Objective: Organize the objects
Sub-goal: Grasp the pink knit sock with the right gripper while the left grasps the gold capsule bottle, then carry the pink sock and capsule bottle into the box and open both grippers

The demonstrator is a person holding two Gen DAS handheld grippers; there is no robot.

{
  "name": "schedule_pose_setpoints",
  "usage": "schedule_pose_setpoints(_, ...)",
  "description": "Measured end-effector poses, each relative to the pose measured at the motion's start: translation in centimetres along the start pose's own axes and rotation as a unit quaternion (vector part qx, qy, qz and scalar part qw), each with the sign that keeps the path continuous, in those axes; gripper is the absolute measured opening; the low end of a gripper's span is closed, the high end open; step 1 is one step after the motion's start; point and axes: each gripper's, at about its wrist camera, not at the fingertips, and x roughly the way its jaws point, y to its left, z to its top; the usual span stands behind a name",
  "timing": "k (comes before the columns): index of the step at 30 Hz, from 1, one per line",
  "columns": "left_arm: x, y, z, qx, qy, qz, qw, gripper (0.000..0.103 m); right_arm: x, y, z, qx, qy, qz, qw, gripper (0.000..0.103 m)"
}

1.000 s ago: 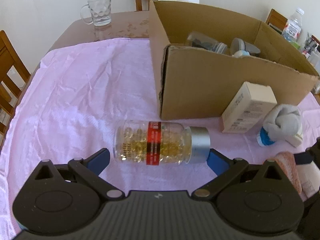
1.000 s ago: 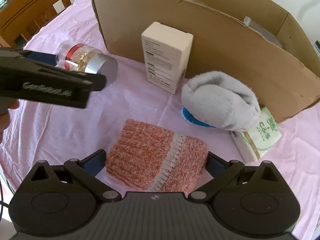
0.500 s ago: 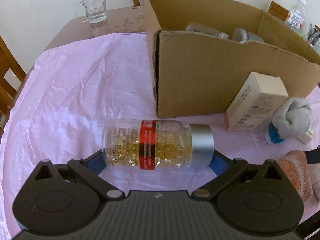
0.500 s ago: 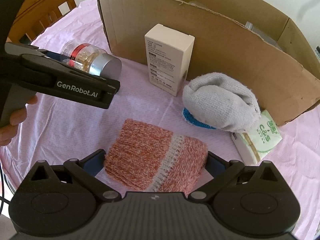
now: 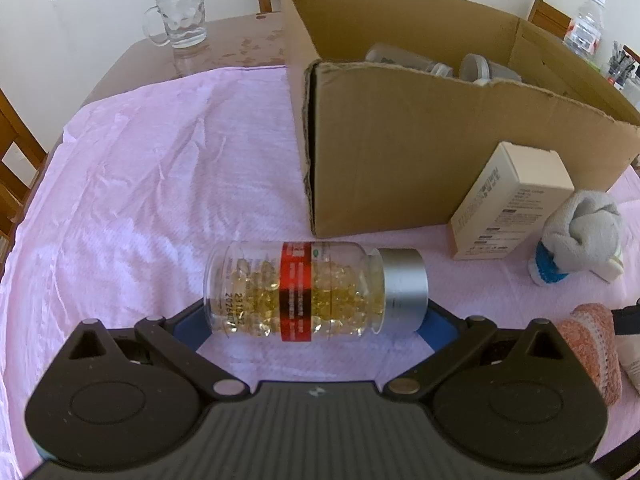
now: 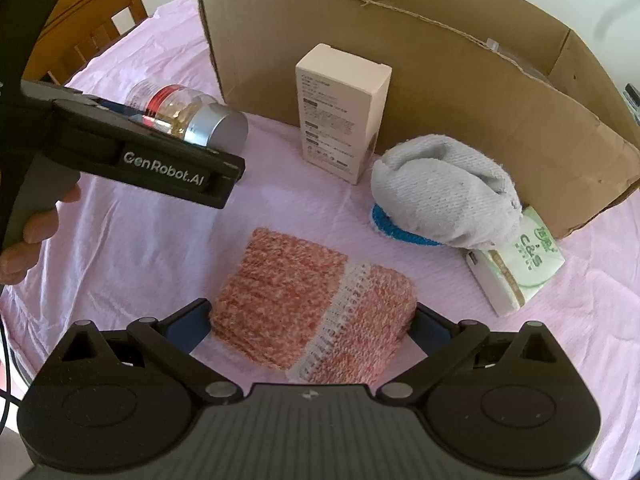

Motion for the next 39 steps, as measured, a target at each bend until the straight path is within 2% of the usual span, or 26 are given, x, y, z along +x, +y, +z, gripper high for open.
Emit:
schedule_pose_setpoints(7,-0.1,0.2,0.2,0.008,-0.005,-0.01,0.9999,0.094,0.0,-0.2,0.2,0.018,0.005,-0.009,1.0,0.103)
schedule_pose_setpoints(11,-0.1,0.3,0.4,0.017,-0.002,-0.019,0.9997,0.094,-0.2,0.1,0.1,0.024,0.007,-0.015,1.0,0.102)
schedule_pose_setpoints(16,-0.2,0.5,0.2,0.029,0.001,-0.029,0.9992,0.094,-0.6,0.3,0.2,0.025,0.007,-0.024,0.999,0.093)
schedule_pose_setpoints(22,-0.6,0.7,0.4,0.04,0.007,-0.042,0.9983,0.093,-1.0,0.0,0.2,0.02,0.012,-0.027,0.999,0.087)
schedule_pose_setpoints(28,-1.1,0.6,0.2,0.053,0.015,-0.05,0.9972,0.093,-1.7,0.0,0.5,-0.004,0.011,-0.019,1.0,0.084)
schedule_pose_setpoints(39,-4.3,1.0,0.8,0.076,0.012,-0.041,0.9962,0.093,-3.6,-1.7,2.0,-0.044,-0.005,0.016,0.999,0.08)
